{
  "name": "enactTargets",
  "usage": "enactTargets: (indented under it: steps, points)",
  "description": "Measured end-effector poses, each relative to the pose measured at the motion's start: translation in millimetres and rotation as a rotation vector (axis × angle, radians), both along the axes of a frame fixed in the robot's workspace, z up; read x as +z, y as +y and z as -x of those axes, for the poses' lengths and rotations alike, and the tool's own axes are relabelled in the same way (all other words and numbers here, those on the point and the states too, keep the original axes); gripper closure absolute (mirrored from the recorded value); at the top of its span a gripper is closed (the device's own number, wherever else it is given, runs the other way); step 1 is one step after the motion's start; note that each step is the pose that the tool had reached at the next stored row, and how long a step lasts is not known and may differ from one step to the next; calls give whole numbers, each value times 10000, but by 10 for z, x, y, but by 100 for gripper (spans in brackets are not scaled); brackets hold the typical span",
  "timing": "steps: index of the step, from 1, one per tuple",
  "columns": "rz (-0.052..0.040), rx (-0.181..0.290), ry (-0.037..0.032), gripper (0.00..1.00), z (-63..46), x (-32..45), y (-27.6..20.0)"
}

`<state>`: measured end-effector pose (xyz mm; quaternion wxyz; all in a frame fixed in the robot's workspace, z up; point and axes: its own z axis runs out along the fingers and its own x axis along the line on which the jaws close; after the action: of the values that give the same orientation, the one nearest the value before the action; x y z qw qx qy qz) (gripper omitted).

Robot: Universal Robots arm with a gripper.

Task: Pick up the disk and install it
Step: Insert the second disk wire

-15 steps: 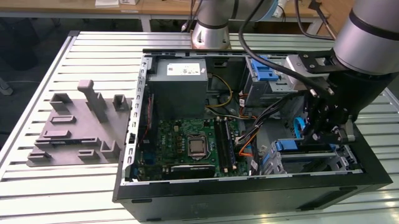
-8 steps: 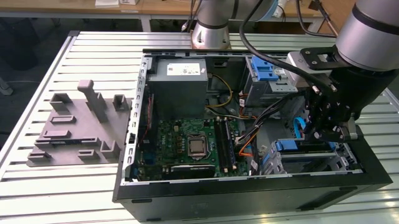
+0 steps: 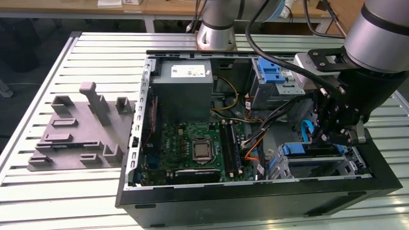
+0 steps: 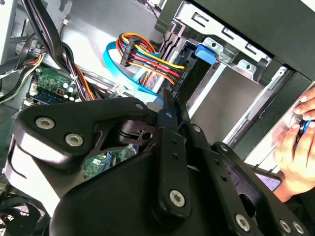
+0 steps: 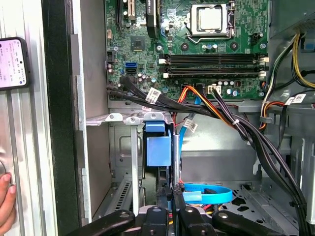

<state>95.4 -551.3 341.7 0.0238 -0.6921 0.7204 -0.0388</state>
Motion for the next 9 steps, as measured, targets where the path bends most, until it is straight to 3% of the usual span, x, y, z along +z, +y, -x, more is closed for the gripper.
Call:
enactTargets:
  steps: [9]
  points:
    - [1,0,0,83,0,1,0]
